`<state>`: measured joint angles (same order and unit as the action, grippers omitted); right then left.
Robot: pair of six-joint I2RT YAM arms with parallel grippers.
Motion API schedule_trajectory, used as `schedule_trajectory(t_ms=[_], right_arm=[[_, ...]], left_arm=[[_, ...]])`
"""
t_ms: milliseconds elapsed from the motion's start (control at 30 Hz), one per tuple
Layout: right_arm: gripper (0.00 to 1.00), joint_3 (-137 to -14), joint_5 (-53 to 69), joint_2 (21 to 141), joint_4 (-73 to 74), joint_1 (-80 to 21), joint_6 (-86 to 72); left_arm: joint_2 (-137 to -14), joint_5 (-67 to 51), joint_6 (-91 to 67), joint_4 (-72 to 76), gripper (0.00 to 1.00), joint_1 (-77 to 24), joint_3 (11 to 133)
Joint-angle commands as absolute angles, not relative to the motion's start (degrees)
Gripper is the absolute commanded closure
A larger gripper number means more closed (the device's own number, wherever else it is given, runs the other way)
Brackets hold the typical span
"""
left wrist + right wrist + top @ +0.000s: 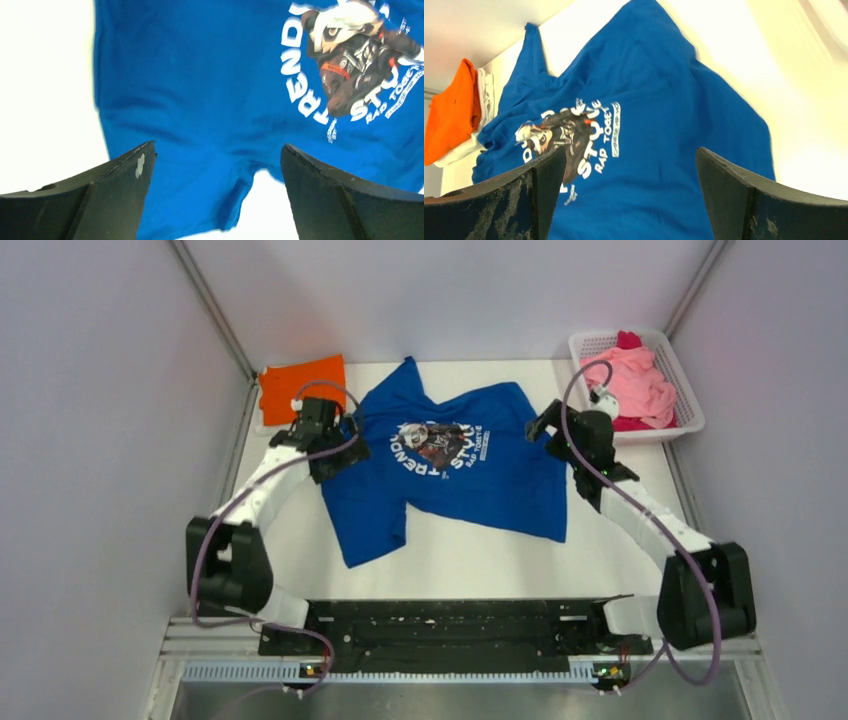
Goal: Fold and stack the t-shirts
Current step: Flatten out the tshirt
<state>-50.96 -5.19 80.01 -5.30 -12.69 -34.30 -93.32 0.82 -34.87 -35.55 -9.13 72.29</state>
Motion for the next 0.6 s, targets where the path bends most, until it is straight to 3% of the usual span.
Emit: schedule_trajectory(t_ms=[0,333,567], right_arm=[[0.01,-39.3,-9.1,69.6,-4.0,-12.3,-40.8],[0.01,-31.2,-9.2,53.1,6.3,-12.3,-44.5],[0.01,-30.2,-12.2,48.5,11.1,-12.3,-45.0]], left_arm=[[-78.4,8.1,-41.5,-32.5,0.01,-13.3,57.4],[-62.6,8.7,-48.2,-40.8,0.07,-19.3,38.2],[-64.5,7.7,-49.4,-38.6,0.24,-19.8,34.4]])
